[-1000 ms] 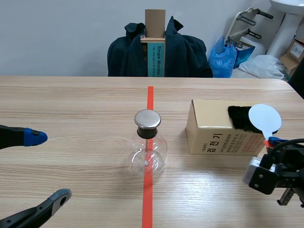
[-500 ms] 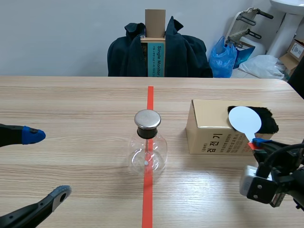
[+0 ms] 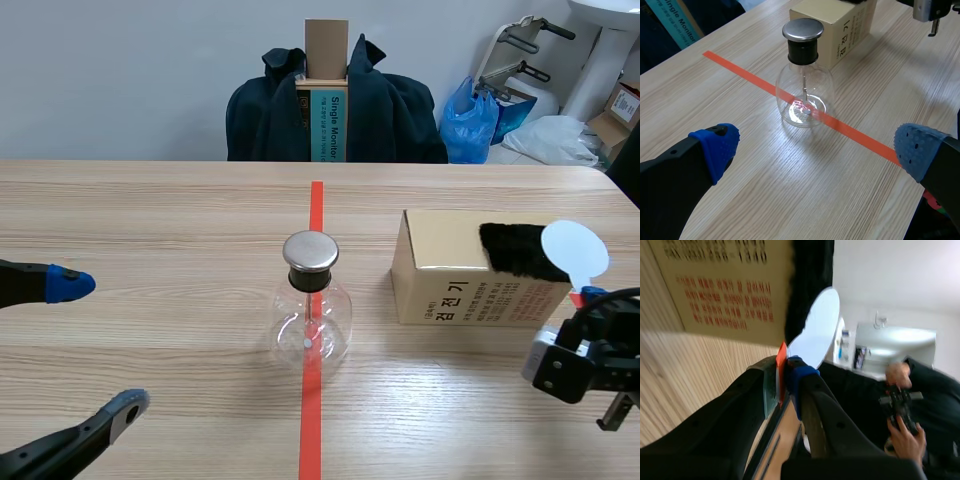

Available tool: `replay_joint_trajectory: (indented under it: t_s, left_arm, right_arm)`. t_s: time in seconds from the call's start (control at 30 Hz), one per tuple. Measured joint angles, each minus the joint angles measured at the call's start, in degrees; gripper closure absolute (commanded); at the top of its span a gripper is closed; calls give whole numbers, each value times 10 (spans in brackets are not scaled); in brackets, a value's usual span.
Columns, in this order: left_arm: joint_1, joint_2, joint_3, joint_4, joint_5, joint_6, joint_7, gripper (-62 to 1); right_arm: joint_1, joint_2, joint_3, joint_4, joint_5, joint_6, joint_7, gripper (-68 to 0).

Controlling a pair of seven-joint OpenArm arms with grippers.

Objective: Do the electroscope experiment.
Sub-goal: 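Rub the plate on the fur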

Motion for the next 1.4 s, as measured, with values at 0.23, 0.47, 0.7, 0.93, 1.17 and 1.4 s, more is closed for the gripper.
replay_joint_trajectory:
  t_s: [0.23,0.47,0.7,0.93,1.17,1.4]
  left_arm:
    - [-1,0,0,0,0,0,0,-623]
    - [-1,0,0,0,0,0,0,-623]
    - [-1,0,0,0,0,0,0,-623]
    - [-1,0,0,0,0,0,1,-623]
    - [-1,0,0,0,0,0,3,-623]
    - [-1,14,0,0,0,0,5,-623]
  right_arm:
    - [2,-5,-15,0,-1,-3,-9,-8]
    - [2,8,-14,0,1,1,57,-8]
    - [2,10,-14,1,0,-3,18,-8]
    - [0,11,-10,32,30,6,27,-9]
    - [-19,11,23,104,71,8,28,-8]
    - [-45,11,48,182,130,8,28,-8]
